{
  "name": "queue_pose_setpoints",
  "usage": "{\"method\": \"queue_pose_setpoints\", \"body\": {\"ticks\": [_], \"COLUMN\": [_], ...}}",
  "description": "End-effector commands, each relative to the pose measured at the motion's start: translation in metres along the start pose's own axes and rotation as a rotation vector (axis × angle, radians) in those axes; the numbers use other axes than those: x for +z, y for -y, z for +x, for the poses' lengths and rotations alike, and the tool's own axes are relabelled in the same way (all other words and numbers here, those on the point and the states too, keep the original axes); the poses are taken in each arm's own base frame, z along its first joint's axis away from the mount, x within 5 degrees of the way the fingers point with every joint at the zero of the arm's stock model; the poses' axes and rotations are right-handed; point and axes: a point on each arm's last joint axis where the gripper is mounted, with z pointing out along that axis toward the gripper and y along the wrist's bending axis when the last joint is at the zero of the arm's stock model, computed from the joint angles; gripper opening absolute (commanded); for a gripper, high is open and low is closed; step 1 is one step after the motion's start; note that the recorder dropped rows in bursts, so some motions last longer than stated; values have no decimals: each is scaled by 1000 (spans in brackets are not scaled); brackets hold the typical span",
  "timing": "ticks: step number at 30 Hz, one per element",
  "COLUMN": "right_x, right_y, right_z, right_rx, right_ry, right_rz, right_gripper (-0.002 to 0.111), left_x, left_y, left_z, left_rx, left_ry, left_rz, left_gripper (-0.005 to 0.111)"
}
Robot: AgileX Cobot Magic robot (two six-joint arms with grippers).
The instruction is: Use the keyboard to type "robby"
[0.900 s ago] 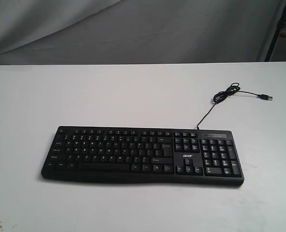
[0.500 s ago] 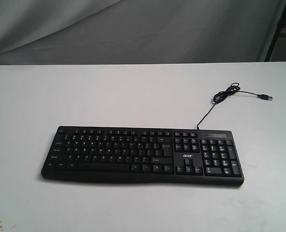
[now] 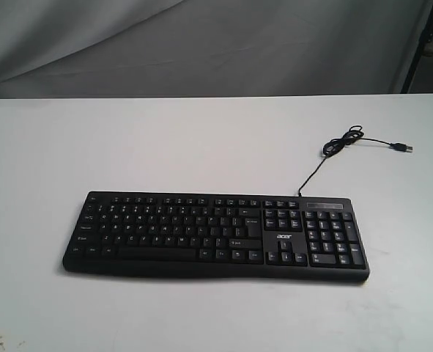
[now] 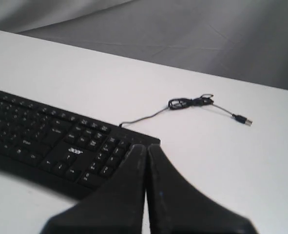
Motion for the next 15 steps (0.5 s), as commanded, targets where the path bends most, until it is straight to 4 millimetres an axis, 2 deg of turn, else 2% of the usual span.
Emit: {"method": "queue_pose_setpoints", "body": {"ticks": [1,6,7,10,13,14,15], "right_x": [-5,18,34,63,89,108,116], "right_y": [5,12,14,15,-2,-21,-30], "right_z": [-45,-88,-105,-123,-131,-136,-138], "right_rx": [-21,-31,-29,25,111,73,50], "right_ry": [-24,-117,-160,-229,-333,-391,-420], "right_rz": [3,-9,-17,-43,-127,-212,-245], "right_gripper": [0,0,0,0,0,0,0], "left_x": [0,0,0,0,0,0,0], "left_y": [0,0,0,0,0,0,0], "left_z": [1,1,1,1,1,1,1], "left_rx": [3,3,3,3,3,3,3], "left_ry": [7,7,7,7,7,7,7], "left_rz": [5,5,5,5,5,5,5], "left_gripper": [0,0,0,0,0,0,0]}}
